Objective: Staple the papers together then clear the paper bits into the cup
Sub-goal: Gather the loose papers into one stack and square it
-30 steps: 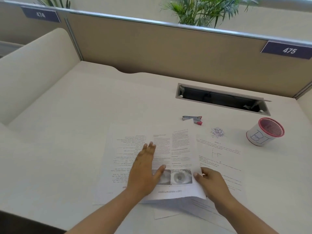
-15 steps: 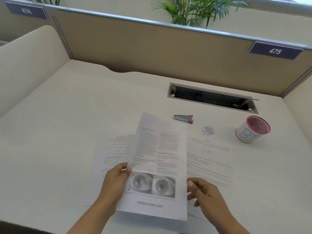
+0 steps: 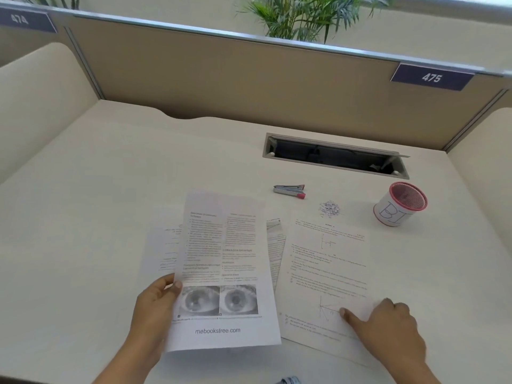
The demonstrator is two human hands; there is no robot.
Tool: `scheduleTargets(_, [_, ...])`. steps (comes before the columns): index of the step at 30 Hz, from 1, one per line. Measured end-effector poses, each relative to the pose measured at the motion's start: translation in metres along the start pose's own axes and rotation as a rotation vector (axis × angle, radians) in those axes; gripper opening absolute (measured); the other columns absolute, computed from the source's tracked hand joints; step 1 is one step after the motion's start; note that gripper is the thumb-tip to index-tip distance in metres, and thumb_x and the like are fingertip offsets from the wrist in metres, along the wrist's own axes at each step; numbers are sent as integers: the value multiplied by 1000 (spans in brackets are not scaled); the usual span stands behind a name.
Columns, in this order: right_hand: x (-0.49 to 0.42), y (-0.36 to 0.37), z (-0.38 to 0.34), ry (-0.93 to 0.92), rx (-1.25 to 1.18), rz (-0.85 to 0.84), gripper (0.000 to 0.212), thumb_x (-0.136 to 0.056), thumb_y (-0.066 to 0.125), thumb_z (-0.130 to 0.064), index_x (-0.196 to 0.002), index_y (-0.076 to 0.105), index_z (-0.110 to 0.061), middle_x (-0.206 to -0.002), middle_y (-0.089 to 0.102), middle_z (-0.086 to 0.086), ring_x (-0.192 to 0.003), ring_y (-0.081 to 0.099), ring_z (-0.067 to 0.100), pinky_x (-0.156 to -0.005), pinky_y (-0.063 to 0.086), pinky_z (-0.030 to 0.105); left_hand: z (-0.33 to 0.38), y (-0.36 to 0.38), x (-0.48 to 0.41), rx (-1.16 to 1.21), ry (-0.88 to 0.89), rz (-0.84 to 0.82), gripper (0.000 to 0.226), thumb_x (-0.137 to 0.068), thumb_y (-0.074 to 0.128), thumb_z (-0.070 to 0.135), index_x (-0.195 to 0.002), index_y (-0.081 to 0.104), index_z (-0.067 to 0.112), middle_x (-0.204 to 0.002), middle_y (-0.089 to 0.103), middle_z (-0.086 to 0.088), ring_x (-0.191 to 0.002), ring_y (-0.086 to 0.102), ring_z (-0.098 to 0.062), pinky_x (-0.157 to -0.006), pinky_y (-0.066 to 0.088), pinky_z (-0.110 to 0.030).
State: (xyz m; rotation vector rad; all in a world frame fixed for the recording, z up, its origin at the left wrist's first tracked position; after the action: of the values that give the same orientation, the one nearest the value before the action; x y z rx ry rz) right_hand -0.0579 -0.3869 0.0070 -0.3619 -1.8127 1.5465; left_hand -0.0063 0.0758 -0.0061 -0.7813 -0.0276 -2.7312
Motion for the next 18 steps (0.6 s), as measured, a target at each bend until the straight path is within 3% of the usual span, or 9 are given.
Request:
scheduleTargets(5, [-4,0,0,12,-1,-13,85,-59,61,-83,-106,50,-13,-106,53,6,-100,60,28,-68,47,36,3,5,0,18,5,-1,20,-101,53,7,-107,70,15,-93,80,-5,-87,73,-32,-80,56,-41])
scheduleTargets(9, [-10,7,7,42,-182,-53,93,-59,73,-71,-124,44,-11,-115,60,10,-104,60,34,-71,47,37,5,10,-1,10,14,-11,20,-101,54,7,-105,71,17,-92,80,-3,-85,73,-30,-80,56,-40])
scheduleTargets(12, [-13,13,8,39,-303,-84,98,-58,81,-62,-132,39,-12,-117,63,11,-107,60,34,-75,47,38,1,9,-5,4,5,-11,20,-101,55,8,-106,71,17,-95,80,-4,-92,73,-32,-89,56,-48])
scheduleTargets(15, [-15,17,9,55,-358,-109,87,-57,84,-55,-123,45,-14,-104,68,6,-100,63,30,-76,48,36,-4,7,-9,15,-16,-7,19,-100,55,9,-109,70,17,-102,79,-7,-95,73,-33,-90,55,-47])
scheduleTargets(18, [-15,20,11,73,-393,-121,62,-59,85,-52,-101,53,-18,-98,68,0,-93,64,26,-73,46,34,-6,7,-10,14,-22,-10,19,-100,56,10,-110,70,16,-103,79,-7,-94,73,-32,-86,56,-44])
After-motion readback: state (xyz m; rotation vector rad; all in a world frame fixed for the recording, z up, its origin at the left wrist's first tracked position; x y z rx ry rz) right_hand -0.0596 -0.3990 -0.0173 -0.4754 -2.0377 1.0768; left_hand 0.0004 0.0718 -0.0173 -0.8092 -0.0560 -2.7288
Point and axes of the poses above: each hand's wrist, its own x-axis away from the middle knuckle, its own y-axis out of the palm, z = x × y, the point moved 10 cm from there along -x, towards the middle knuckle
